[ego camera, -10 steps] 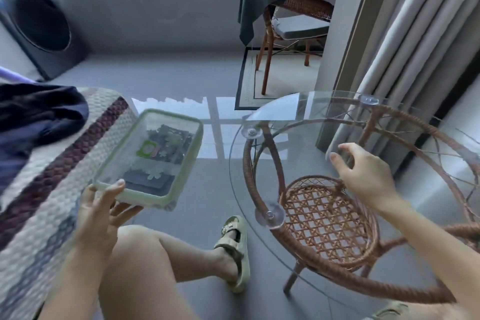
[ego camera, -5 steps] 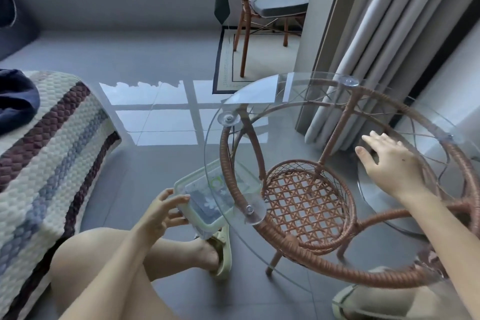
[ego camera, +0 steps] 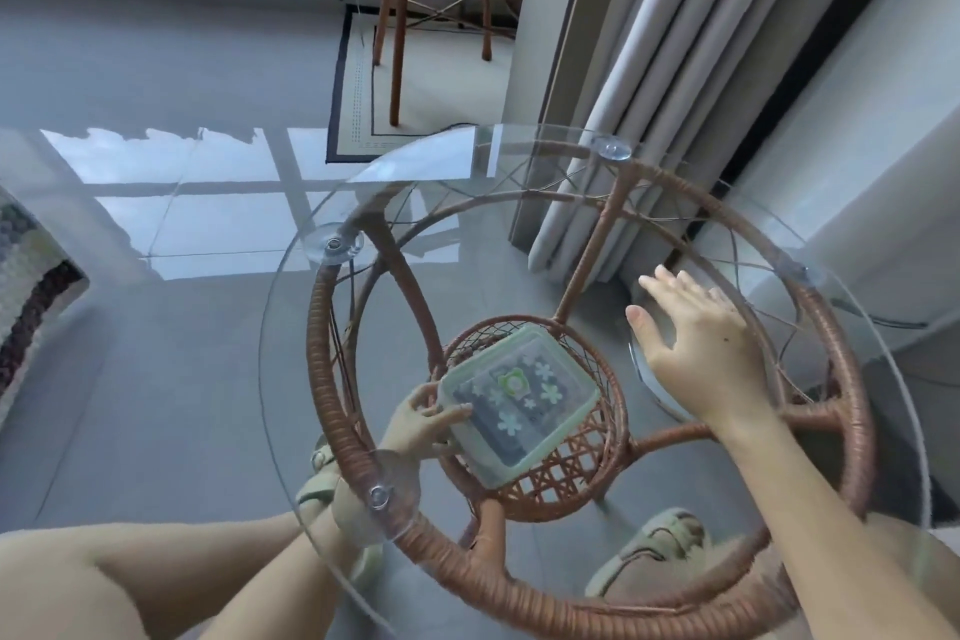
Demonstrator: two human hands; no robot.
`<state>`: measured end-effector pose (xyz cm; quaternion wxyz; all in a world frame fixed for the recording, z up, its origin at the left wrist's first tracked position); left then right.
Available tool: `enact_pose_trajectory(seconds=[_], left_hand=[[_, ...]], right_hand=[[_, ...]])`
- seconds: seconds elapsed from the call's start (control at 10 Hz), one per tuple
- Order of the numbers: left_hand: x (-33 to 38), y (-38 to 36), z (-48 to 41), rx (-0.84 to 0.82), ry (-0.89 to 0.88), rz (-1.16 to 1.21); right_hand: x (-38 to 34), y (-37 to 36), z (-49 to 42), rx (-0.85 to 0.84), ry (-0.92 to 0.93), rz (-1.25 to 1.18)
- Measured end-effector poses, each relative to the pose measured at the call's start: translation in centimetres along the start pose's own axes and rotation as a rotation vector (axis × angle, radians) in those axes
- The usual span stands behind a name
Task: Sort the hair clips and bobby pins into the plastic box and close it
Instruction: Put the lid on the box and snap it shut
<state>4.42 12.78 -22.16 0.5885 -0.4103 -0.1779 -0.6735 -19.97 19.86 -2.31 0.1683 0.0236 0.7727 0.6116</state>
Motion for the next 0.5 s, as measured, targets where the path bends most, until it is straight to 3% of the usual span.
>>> enact_pose_trajectory(seconds=[0.4,0.5], left_hand=[[-1.5,-3.9,-4.2,-0.049,0.057,-0.108],[-0.7,-3.4,-4.1,-0.008,-0.023,-0.218]], right_hand=[[0.0,-0.1,-0.1,0.046,-0.007,-0.017],[0.0,0.0,-0.1,0.063,-0.018,-0.016]])
Point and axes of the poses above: each hand's wrist, its own z-axis away from the middle knuckle, its own y-axis out of the back of the hand, x = y × z, the point moved 1 cm from there along -z, towards the middle knuckle, and after that the axes turned 1 degree about x, right-handed, at the moved point
